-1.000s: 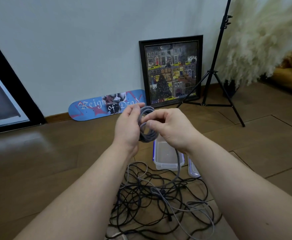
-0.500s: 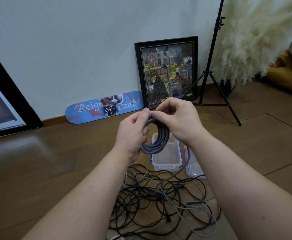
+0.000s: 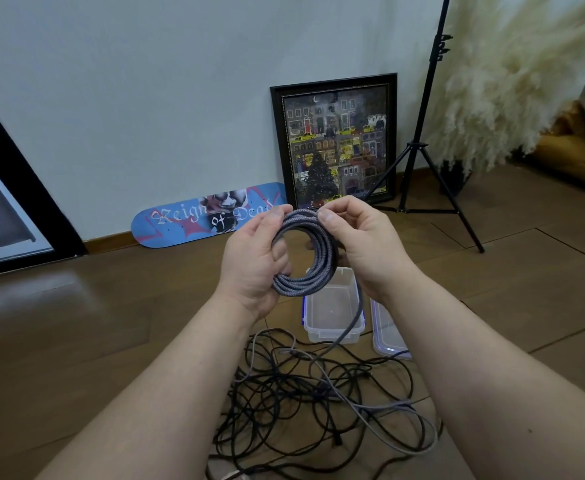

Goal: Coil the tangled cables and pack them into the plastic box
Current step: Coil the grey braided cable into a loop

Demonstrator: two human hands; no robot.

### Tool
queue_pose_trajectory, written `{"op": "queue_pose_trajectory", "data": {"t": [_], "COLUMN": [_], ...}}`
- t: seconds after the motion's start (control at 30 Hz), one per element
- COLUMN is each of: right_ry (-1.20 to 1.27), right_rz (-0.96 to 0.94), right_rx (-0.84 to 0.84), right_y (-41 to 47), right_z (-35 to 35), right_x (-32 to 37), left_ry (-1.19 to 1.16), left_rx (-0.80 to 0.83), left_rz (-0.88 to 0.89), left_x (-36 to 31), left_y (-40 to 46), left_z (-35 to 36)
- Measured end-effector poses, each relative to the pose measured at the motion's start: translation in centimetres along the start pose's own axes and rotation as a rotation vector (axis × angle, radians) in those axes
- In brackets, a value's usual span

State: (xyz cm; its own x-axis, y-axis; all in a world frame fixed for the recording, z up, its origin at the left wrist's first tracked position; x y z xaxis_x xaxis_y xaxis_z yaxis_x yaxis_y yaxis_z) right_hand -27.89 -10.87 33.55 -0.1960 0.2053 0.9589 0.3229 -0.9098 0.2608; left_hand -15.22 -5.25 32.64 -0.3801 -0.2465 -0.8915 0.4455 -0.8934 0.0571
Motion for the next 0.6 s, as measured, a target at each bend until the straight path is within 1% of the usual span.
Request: {"op": "queue_pose_trajectory", "data": {"t": [0.1,0.17,0.23,0.33,0.4,0.5,0.6], "right_ry": [0.069,0.064,0.017,-0.147,-0.224,-0.218,-0.184], "right_rz": [0.078,0.097,0.075,0.001,-0.047,-0.059,0.005], "right_rx": [-0.054,-0.068,-0.081,-0.091,-0.093,-0.165,-0.222], "right_y": [0.1,0.2,0.3,0.4,0.5,0.8,1.0], "right_z": [-0.3,-0.5,-0.6,-0.6,-0.7,-0.7,-0.3], "right_x": [-0.5,-0.7,-0.6,-0.3,-0.4,-0.8,-1.6], "left_ry": [-0.036,-0.04,-0.034,-0.03,-0.029,-0.032,-0.043], "left_rx": [0.015,0.007,-0.035,-0.106,-0.125,-0.128,-0.133], "left_rz": [0.003,0.012,0.018,0.034,0.035,0.026,0.024], "left_x": [-0.3,-0.6,-0.7,-0.8,-0.7,-0.7,-0.7], "left_y": [-0.3,-0.3,-0.1,0.2,0.2,0.1,0.1], "left_z": [0.4,0.6,0.4,0.0,-0.1,0.1,0.1]}}
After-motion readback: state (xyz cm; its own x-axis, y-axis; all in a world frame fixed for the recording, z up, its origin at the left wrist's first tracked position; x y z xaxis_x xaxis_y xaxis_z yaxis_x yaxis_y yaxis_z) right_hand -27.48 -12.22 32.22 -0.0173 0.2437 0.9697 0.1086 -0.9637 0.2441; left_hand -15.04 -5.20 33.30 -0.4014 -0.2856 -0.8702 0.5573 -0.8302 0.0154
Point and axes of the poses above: each hand's wrist, its own y-axis towards the middle knuckle, its own z-axis out of the palm, x = y × z, the point moved 3 cm from there along y, towards the middle knuckle, and after that the axes turned 5 degrees about -x, right-handed, at the moved point
